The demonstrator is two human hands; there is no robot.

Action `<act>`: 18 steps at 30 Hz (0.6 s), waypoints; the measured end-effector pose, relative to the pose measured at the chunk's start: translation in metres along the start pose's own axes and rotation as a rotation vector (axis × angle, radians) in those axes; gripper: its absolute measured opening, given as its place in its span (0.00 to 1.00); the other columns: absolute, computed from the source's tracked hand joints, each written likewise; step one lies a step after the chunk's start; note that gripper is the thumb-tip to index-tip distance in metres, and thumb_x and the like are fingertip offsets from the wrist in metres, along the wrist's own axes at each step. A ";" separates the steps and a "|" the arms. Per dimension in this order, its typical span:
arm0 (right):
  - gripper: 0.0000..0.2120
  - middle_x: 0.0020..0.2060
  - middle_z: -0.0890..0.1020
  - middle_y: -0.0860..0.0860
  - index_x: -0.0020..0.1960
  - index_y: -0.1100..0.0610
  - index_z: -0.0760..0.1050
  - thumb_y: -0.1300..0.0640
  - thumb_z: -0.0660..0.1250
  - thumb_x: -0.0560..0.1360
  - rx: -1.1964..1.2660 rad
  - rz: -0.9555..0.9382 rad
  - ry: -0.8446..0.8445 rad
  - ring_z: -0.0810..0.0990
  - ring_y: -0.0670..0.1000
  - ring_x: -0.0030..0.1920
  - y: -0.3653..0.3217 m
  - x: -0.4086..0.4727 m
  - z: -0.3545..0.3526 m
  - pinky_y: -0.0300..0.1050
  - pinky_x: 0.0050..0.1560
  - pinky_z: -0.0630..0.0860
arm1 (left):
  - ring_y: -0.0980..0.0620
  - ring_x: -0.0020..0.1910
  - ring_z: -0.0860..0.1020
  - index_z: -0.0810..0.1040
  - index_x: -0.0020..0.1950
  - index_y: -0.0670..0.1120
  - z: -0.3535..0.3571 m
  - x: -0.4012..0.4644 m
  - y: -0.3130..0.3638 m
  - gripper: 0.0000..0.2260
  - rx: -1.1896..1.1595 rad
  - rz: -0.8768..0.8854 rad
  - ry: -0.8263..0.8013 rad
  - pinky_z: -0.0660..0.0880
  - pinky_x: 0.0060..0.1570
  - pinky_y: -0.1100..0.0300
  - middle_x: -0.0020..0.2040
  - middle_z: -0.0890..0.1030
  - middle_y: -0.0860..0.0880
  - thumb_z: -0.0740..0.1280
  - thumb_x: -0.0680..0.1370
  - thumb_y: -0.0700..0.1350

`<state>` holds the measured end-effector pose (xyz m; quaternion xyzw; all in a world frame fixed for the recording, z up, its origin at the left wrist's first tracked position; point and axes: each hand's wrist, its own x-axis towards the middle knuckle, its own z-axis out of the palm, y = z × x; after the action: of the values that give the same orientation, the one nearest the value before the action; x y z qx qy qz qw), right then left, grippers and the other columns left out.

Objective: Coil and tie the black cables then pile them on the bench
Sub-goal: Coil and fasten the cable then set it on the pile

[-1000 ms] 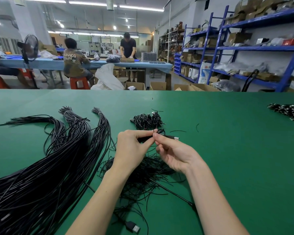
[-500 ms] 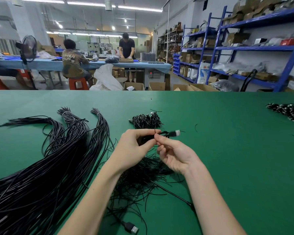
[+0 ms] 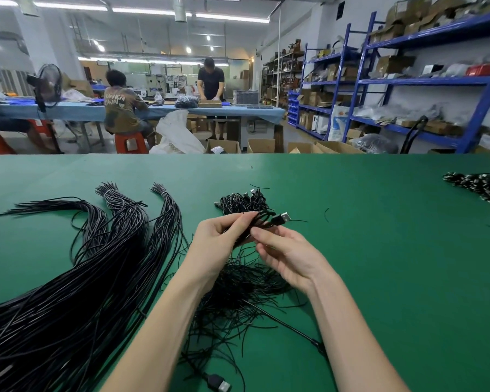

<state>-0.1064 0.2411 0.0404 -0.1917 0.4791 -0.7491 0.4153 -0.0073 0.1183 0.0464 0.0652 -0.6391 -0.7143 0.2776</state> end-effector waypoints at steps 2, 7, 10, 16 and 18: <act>0.18 0.40 0.86 0.54 0.53 0.63 0.80 0.64 0.78 0.64 0.025 0.003 -0.051 0.84 0.47 0.36 -0.003 -0.002 -0.005 0.37 0.37 0.82 | 0.49 0.55 0.84 0.86 0.56 0.44 0.000 0.001 0.000 0.11 -0.032 -0.004 -0.003 0.78 0.52 0.66 0.53 0.86 0.44 0.70 0.78 0.48; 0.17 0.41 0.86 0.52 0.50 0.60 0.83 0.57 0.81 0.63 -0.233 -0.037 -0.025 0.85 0.47 0.40 -0.005 -0.004 -0.012 0.39 0.42 0.83 | 0.47 0.50 0.85 0.81 0.58 0.46 -0.003 0.000 -0.003 0.15 -0.012 -0.049 0.014 0.78 0.57 0.58 0.51 0.87 0.42 0.73 0.74 0.50; 0.11 0.39 0.85 0.51 0.42 0.56 0.87 0.53 0.81 0.63 -0.382 -0.072 -0.013 0.83 0.47 0.37 -0.008 -0.006 -0.017 0.39 0.41 0.82 | 0.46 0.44 0.85 0.81 0.49 0.46 -0.005 -0.001 -0.002 0.14 -0.028 -0.084 -0.006 0.77 0.54 0.56 0.48 0.86 0.39 0.76 0.69 0.52; 0.14 0.40 0.85 0.52 0.47 0.58 0.88 0.52 0.80 0.65 -0.450 -0.132 -0.061 0.80 0.45 0.36 -0.008 -0.007 -0.020 0.38 0.39 0.80 | 0.48 0.44 0.83 0.87 0.44 0.46 -0.011 -0.001 0.005 0.13 -0.014 -0.152 -0.048 0.79 0.56 0.56 0.47 0.86 0.40 0.78 0.65 0.52; 0.11 0.37 0.84 0.50 0.47 0.58 0.87 0.54 0.79 0.67 -0.471 -0.176 -0.108 0.80 0.45 0.36 -0.007 -0.007 -0.021 0.37 0.38 0.80 | 0.49 0.44 0.83 0.87 0.44 0.45 -0.016 0.000 0.008 0.11 -0.045 -0.196 -0.120 0.80 0.55 0.59 0.47 0.85 0.41 0.77 0.67 0.49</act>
<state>-0.1195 0.2592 0.0372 -0.3638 0.5989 -0.6388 0.3176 0.0027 0.1039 0.0512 0.0783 -0.6291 -0.7546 0.1694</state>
